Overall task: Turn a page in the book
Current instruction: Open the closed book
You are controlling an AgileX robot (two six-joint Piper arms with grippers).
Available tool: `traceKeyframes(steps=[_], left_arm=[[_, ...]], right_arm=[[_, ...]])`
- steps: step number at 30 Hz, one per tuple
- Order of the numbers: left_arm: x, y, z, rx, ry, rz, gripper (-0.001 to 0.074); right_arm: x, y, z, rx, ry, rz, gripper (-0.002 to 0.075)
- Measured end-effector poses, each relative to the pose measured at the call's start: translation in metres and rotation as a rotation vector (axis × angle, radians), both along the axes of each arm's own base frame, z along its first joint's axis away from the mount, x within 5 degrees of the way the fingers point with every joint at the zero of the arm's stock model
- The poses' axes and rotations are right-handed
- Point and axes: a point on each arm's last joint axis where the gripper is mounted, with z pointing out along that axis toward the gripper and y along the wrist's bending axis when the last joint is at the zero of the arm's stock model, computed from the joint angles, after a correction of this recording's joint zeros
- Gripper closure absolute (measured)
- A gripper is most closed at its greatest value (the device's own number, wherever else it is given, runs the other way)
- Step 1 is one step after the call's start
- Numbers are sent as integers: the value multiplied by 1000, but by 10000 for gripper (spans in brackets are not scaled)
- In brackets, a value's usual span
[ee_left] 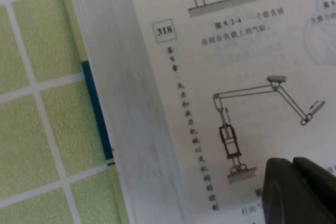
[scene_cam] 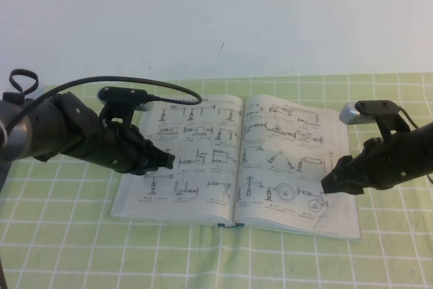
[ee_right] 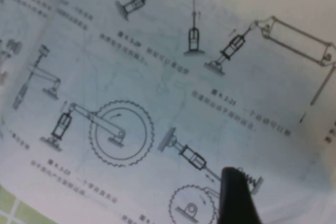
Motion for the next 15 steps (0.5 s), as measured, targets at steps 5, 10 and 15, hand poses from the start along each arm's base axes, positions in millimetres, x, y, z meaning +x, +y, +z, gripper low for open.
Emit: traceKeyframes(steps=[5, 10, 15], left_arm=[[3, 1, -1, 17, -29, 2, 738], [4, 1, -8, 26, -21, -4, 738], [5, 1, -11, 25, -14, -1, 738]], right_arm=[[3, 1, -11, 19, 48, -47, 332], [3, 2, -10, 38, 59, -75, 332], [4, 4, -10, 91, 80, -119, 332]])
